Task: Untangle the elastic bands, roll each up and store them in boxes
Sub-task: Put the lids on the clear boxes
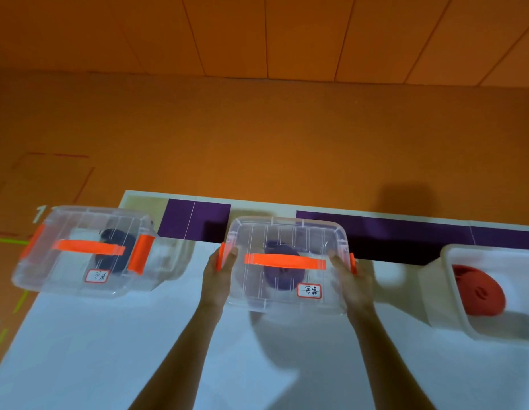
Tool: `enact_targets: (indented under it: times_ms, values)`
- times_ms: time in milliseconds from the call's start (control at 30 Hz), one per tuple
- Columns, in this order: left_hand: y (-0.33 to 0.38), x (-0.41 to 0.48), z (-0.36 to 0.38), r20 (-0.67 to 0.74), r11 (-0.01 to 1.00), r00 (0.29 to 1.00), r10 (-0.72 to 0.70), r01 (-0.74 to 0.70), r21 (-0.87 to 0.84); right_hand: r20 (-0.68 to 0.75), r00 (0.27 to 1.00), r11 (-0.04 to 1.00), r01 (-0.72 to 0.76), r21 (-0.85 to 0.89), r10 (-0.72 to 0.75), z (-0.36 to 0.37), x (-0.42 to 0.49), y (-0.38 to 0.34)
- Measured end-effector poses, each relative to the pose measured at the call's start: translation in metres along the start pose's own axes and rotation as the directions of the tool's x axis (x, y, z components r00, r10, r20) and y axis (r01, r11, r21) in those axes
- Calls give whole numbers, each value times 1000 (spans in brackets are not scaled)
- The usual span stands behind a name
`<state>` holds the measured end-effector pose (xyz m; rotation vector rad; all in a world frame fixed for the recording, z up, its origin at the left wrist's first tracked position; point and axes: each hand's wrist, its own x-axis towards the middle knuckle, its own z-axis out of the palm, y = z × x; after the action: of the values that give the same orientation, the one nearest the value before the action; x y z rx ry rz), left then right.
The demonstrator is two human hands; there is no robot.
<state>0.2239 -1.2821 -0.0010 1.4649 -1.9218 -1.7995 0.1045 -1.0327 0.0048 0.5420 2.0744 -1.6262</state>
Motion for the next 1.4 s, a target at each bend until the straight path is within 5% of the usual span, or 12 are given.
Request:
enact_targets:
  times_ms: [100, 200, 533, 667, 767, 933, 1200, 1400]
  values:
    - [1, -4, -3, -61, 988, 987, 148, -145, 44, -144, 957, 960, 229, -160, -252, -2, -3, 5]
    - [2, -15, 0, -134, 946, 941, 309, -290, 146, -129, 901, 864, 346, -365, -415, -3, -9, 4]
    - [13, -24, 2, -139, 808, 857, 496, -397, 435, -72, 863, 716, 365, -595, -500, 6, -14, -6]
    - [26, -35, 0, -13, 667, 841, 542, -420, 615, 42, 917, 628, 306, -716, -398, 4, -15, -11]
    - [40, -43, -8, 128, 393, 785, 606, -435, 811, 120, 931, 552, 304, -777, -345, -13, -26, -18]
    - [47, -84, -14, 314, 164, 714, 625, -514, 842, 88, 899, 374, 266, -888, -429, -51, -70, -10]
    - [22, -176, 17, 508, 141, 640, 577, -691, 709, 31, 894, 244, 155, -957, -446, -122, -146, 16]
    - [7, -212, 61, 626, -10, 574, 527, -733, 680, -7, 880, 220, 111, -969, -474, -178, -156, 27]
